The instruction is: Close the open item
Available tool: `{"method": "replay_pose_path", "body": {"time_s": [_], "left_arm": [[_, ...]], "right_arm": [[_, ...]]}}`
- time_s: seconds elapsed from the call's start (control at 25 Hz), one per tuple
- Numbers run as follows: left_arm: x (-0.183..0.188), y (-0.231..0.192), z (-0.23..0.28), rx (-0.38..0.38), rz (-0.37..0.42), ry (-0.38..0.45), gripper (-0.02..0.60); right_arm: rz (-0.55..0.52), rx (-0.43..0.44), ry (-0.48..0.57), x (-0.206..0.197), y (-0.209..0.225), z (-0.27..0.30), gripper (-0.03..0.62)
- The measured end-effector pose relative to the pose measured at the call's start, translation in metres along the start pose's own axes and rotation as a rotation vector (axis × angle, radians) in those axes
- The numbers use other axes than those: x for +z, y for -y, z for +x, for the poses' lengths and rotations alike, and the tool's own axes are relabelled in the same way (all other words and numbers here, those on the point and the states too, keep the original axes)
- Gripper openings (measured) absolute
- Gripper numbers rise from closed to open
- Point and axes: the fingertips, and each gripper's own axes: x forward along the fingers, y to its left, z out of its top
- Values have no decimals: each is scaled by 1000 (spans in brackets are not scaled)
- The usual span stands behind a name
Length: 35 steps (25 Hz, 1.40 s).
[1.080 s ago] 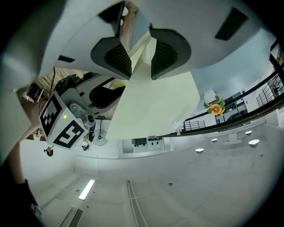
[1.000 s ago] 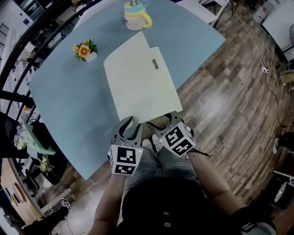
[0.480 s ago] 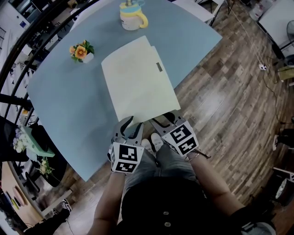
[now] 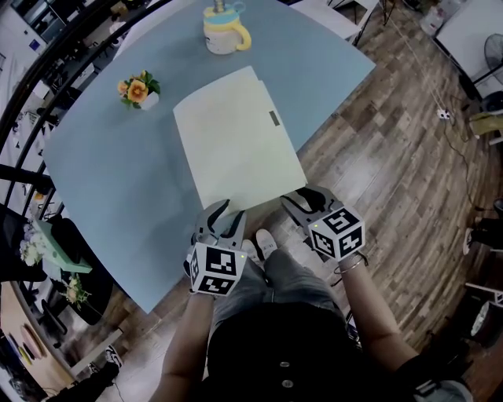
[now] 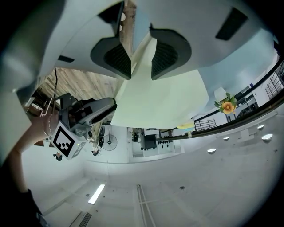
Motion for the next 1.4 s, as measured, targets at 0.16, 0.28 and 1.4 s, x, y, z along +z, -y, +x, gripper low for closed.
{"method": "replay_pose_path", "body": {"time_s": [0.16,0.28,1.4], "left_arm": [[-2,-1,-1,-19,9,5,152],[-2,-1,-3,-28,16,9,150],[-6,2,0,-24,20,-16,150]], "right_arm": [[42,-50,2,2,22,-9,150],[30,-99,-7,8,40,-15,150],[312,153,136,142,75,54,120]]}}
